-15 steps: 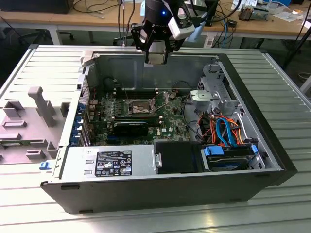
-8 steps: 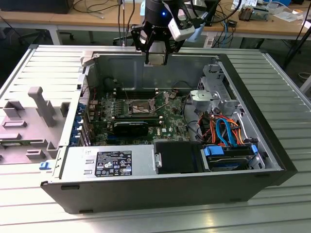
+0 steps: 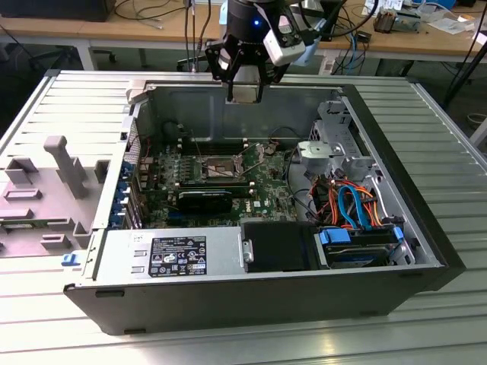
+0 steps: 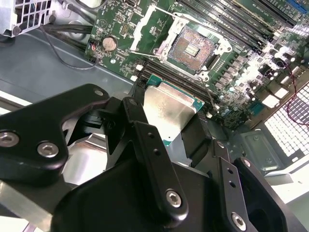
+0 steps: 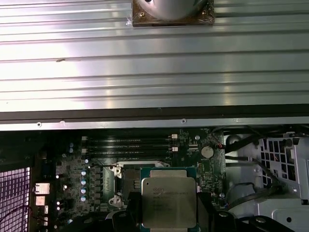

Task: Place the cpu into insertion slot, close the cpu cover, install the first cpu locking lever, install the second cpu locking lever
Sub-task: 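Place the cpu into insertion slot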

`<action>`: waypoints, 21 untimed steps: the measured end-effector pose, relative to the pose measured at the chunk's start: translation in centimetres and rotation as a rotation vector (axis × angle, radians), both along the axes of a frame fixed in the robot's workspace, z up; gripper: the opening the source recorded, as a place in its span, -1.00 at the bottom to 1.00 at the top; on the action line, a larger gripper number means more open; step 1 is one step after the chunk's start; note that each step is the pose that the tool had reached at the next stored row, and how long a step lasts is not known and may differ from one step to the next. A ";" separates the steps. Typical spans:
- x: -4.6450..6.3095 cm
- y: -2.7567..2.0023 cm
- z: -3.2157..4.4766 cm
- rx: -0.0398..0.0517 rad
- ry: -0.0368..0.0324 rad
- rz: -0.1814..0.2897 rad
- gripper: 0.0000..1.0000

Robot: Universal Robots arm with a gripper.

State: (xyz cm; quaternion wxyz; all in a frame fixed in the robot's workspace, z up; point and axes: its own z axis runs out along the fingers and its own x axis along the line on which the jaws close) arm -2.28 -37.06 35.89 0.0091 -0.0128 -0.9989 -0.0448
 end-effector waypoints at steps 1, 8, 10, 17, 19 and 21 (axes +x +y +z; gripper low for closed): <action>0.0 -0.01 -0.01 0.0000 0.0000 0.000 0.09; 0.0 -0.34 -0.22 0.0000 0.0000 0.000 0.09; 0.0 -0.55 -0.36 0.0000 0.0000 0.000 0.09; 0.0 -0.74 -0.44 0.0000 0.0000 0.000 0.09; 0.0 -0.82 -0.46 0.0000 0.0000 0.000 0.09; 0.0 -0.91 -0.48 0.0001 0.0000 0.000 0.09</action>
